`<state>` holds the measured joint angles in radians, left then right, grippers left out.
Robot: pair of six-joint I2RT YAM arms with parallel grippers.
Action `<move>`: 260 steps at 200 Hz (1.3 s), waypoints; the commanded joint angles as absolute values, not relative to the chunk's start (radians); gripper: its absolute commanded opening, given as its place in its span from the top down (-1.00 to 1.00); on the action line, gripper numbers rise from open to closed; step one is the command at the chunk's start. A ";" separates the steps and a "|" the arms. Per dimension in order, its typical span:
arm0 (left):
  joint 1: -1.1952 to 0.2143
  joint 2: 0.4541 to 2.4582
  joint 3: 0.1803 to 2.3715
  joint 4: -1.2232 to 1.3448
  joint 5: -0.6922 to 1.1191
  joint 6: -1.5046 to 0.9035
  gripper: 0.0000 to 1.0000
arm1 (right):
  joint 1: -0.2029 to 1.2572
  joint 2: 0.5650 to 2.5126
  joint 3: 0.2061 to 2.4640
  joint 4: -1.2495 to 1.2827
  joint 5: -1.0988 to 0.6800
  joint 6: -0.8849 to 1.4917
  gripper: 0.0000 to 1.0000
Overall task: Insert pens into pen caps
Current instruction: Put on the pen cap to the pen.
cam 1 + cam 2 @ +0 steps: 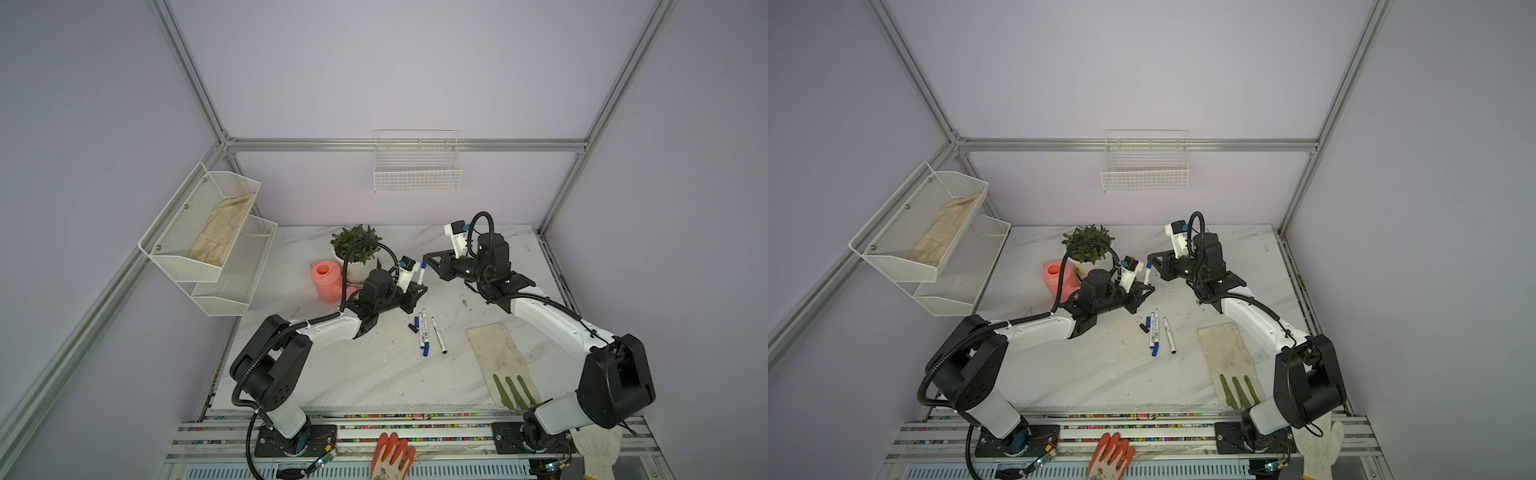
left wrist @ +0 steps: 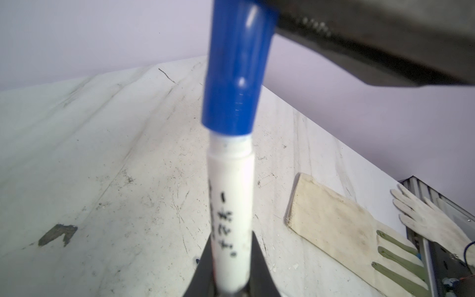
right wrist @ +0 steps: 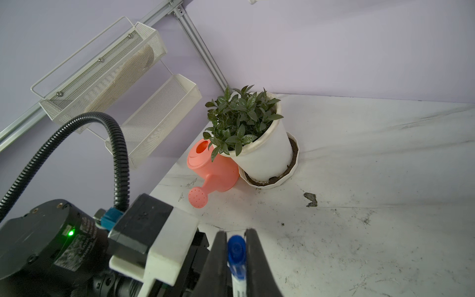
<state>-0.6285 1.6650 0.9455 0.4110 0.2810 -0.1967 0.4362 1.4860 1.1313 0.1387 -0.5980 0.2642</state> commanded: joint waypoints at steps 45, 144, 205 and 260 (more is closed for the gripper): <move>-0.666 1.595 0.945 0.747 0.153 0.004 1.00 | 0.469 1.482 1.194 -0.089 -0.717 0.179 0.97; -0.682 1.598 0.911 0.853 0.180 0.011 1.00 | 0.469 1.489 1.215 -0.157 -0.671 0.129 0.76; -0.710 1.616 0.899 0.848 0.189 0.013 1.00 | 0.470 1.491 1.237 -0.149 -0.644 0.131 0.79; -0.717 1.615 0.920 0.844 0.169 0.000 1.00 | 0.471 1.520 1.266 -0.245 -0.576 0.084 0.73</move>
<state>-0.6804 1.6604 0.9176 0.6231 0.1265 -0.0410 0.4416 1.4723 1.2831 -0.0624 -0.5922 0.1181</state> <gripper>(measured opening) 0.133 0.136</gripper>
